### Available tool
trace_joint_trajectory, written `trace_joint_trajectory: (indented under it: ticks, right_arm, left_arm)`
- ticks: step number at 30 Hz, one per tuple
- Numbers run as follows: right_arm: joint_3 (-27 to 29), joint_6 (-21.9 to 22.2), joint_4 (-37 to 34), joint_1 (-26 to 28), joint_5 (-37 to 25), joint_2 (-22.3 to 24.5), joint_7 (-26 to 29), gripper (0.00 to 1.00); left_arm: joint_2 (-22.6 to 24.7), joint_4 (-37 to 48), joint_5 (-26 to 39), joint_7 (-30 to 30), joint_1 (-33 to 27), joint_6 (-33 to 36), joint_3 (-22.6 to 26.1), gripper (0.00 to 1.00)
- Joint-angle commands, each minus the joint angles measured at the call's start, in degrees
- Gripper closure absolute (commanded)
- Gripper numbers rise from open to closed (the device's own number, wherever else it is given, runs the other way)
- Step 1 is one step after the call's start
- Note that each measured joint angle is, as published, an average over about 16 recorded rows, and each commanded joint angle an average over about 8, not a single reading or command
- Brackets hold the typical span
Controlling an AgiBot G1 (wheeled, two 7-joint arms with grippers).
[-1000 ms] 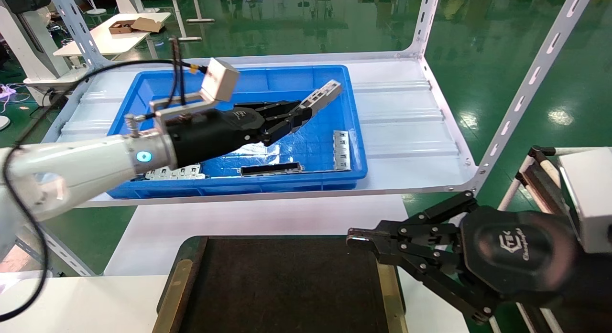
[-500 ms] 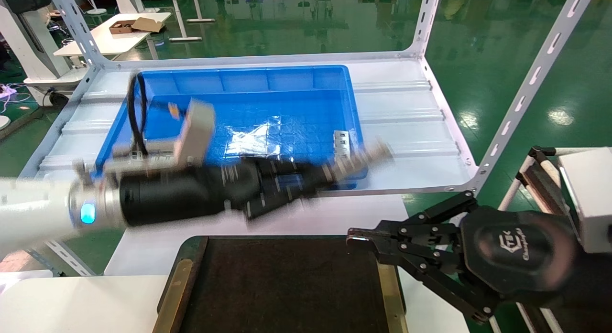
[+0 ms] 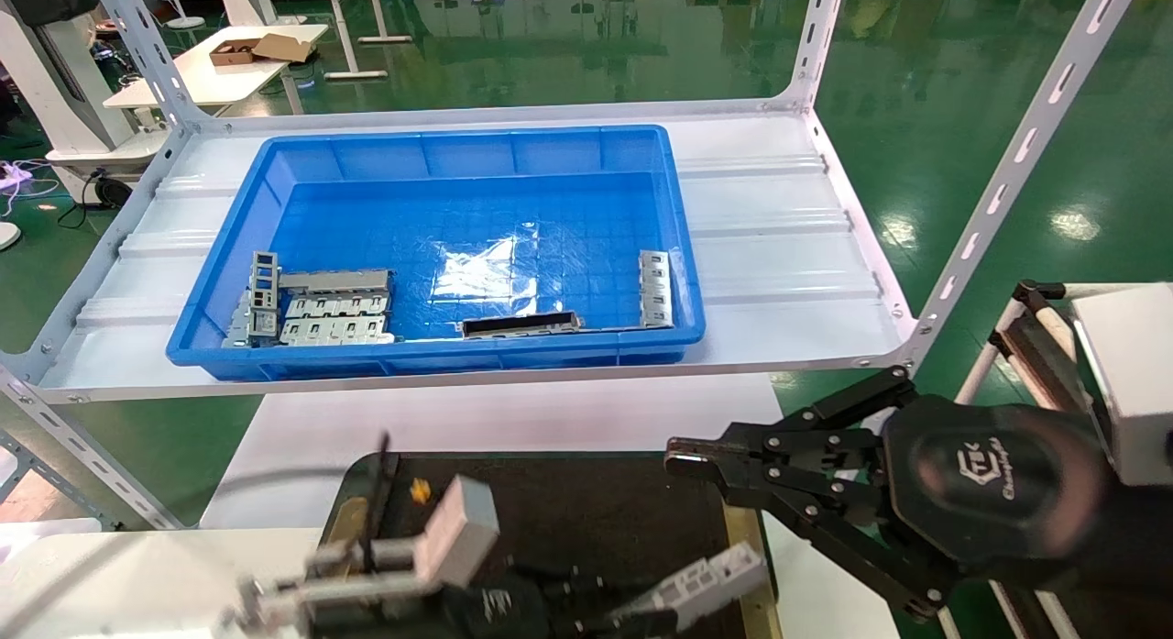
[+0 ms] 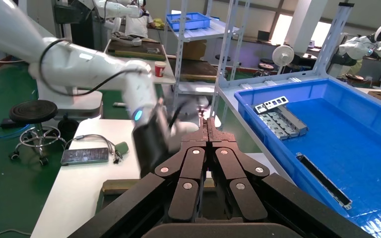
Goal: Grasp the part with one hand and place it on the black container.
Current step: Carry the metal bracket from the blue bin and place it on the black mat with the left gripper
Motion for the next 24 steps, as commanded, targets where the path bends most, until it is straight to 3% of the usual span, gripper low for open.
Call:
trace_joint_trajectory:
  ticks: [1, 6, 11, 17, 24]
  right_arm:
    - [0.00, 0.00, 0.00, 0.00, 0.00, 0.00, 0.00, 1.00]
    - [0.00, 0.00, 0.00, 0.00, 0.00, 0.00, 0.00, 1.00]
    - [-0.01, 0.00, 0.00, 0.00, 0.00, 0.00, 0.00, 1.00]
    - [-0.01, 0.00, 0.00, 0.00, 0.01, 0.00, 0.00, 1.00]
    - [-0.01, 0.00, 0.00, 0.00, 0.01, 0.00, -0.01, 1.00]
  left_arm:
    - [-0.21, -2.86, 0.81, -2.31, 3.77, -3.99, 0.49, 1.00]
    - [2.35, -5.77, 5.13, -7.76, 9.68, -17.80, 1.75, 1.00]
    - [7.53, -4.04, 9.13, -13.98, 11.75, -31.79, 3.04, 1.00]
    - [14.21, 1.81, 12.07, -21.53, 10.25, -43.86, 5.15, 1.00]
    - [19.62, 10.02, 14.68, -27.19, 6.53, -52.42, 7.89, 1.00]
